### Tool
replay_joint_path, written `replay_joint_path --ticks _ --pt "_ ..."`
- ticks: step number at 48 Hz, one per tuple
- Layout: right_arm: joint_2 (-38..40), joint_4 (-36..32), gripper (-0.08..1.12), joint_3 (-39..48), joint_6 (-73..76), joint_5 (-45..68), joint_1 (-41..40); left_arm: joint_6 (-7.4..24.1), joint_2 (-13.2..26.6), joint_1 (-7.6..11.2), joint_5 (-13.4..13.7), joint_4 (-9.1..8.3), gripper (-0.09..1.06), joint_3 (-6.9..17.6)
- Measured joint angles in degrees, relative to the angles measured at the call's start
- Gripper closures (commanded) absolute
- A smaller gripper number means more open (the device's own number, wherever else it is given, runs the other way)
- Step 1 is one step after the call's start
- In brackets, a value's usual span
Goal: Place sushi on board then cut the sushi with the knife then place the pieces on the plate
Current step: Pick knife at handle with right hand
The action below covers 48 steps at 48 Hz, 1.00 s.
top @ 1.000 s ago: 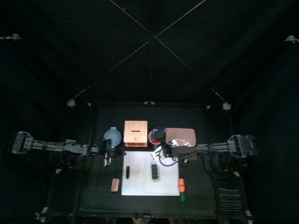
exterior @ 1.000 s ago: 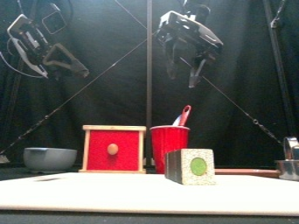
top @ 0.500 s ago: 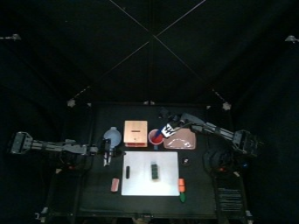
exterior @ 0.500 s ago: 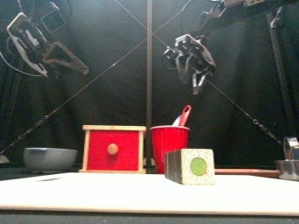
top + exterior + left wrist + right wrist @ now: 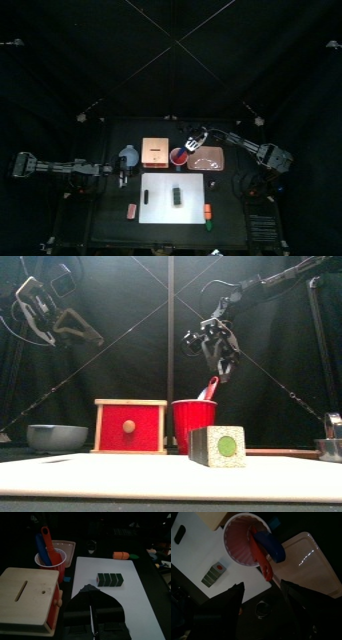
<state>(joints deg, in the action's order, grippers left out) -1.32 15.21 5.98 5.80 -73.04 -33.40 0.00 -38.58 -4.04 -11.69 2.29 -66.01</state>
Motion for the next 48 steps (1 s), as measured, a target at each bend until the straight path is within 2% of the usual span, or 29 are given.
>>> replay_joint_path --ticks 30,48 --pt "-6.5 0.2 0.14 -5.0 0.0 -1.7 0.1 0.0 0.0 -0.62 0.1 0.44 0.99 -1.2" --pt "-7.8 0.2 0.14 -6.5 0.9 -2.8 2.1 0.0 0.0 -0.53 0.1 0.70 0.99 -1.8"
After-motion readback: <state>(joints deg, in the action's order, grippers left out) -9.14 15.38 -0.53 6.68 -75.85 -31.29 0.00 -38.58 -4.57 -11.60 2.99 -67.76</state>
